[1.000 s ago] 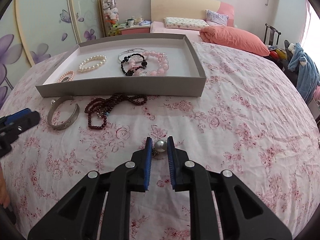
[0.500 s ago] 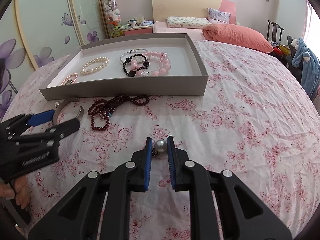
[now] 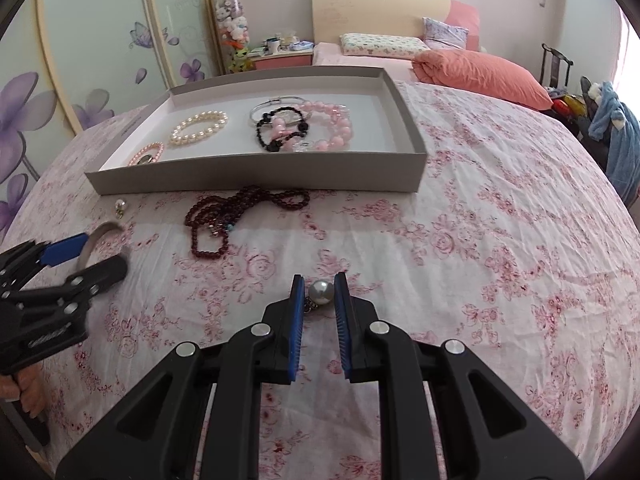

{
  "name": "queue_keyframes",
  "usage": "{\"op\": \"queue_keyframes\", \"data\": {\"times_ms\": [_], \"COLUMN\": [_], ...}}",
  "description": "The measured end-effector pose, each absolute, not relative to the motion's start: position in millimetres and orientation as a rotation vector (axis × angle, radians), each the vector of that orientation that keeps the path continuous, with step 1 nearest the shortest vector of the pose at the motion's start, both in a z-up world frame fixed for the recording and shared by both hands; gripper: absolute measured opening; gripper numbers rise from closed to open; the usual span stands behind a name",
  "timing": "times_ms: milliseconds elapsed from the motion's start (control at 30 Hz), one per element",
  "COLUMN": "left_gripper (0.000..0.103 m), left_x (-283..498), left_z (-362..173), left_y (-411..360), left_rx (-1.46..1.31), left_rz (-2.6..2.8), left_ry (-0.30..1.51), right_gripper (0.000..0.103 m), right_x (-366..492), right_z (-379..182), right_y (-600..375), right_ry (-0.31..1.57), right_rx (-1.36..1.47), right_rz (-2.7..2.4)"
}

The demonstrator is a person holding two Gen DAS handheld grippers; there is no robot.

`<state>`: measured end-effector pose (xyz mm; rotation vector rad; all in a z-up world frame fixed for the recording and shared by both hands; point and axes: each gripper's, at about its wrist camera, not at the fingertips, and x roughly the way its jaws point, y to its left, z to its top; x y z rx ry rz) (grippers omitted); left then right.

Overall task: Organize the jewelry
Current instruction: 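Grasp the silver cuff bangle with the left tool while the right tool holds the pearl earring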

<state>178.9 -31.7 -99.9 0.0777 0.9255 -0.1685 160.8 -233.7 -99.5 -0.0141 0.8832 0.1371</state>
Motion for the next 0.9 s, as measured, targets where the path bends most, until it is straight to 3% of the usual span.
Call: {"op": "queue_keyframes", "data": {"times_ms": [300, 900], "left_gripper": [0.076, 0.077], "left_x": [166, 168], "left_z": [-102, -102], "left_y": [-14, -17], "left_rx": [0.069, 0.063], "left_rz": [-0.119, -0.112], "left_ry": [0.926, 0.929], "right_gripper": [0.017, 0.017], "right_x": [161, 160], "right_z": [-99, -99], "right_y": [-226, -227], "right_ry": [0.883, 0.884], "right_rx": [-0.029, -0.023], "right_rz": [0.148, 0.148]}}
